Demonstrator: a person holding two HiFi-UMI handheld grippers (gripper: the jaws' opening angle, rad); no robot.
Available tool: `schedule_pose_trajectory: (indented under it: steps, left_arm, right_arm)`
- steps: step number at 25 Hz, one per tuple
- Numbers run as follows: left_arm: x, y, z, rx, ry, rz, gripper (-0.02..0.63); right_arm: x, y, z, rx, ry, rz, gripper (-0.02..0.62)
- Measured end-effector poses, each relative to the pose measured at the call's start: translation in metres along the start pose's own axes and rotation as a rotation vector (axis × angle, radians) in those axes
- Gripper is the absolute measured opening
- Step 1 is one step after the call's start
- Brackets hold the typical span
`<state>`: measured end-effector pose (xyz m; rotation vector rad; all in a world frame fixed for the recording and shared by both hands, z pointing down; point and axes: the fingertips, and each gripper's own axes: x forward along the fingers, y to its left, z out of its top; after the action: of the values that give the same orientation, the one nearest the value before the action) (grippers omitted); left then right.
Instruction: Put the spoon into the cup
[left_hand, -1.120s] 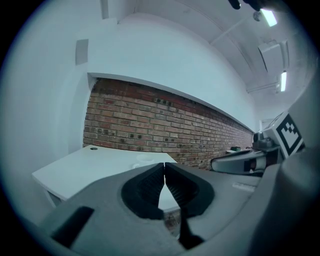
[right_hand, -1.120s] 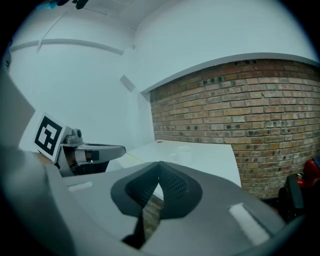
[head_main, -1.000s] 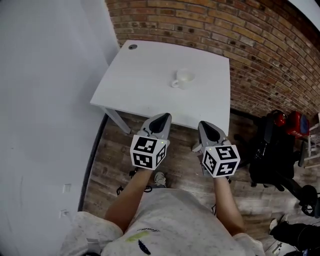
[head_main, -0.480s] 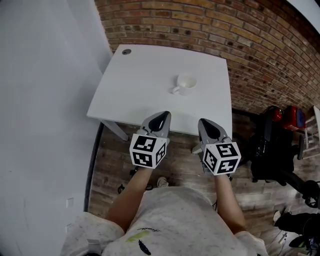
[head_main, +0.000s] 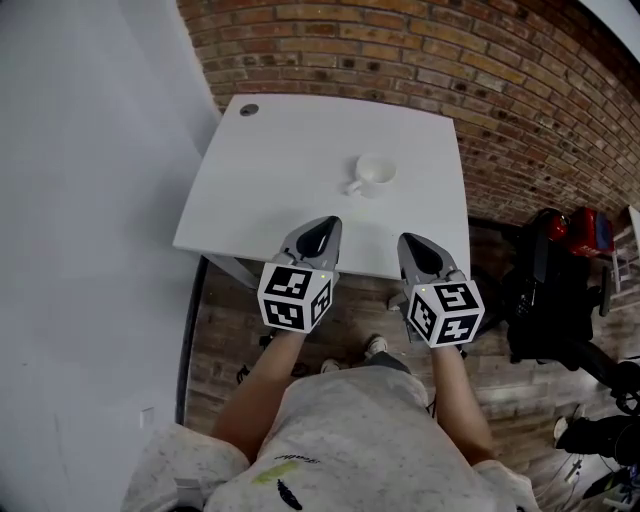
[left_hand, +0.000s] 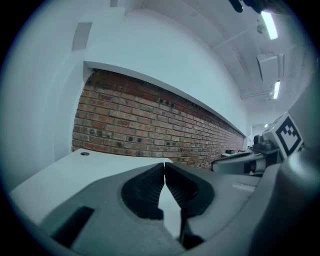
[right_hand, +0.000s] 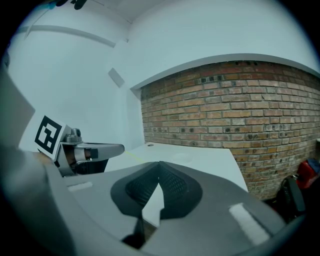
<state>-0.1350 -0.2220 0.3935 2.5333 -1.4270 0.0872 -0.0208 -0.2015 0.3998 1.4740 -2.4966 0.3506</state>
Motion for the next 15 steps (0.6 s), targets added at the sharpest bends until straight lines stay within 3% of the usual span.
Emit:
schedule_pose_trajectory:
  steps: [15]
  left_arm:
    - [0.069, 0.023, 0.017, 0.031, 0.015, 0.034, 0.005]
  right_arm:
    - [0.058, -0.045, 0.021, 0.005, -0.009, 0.051, 0.011]
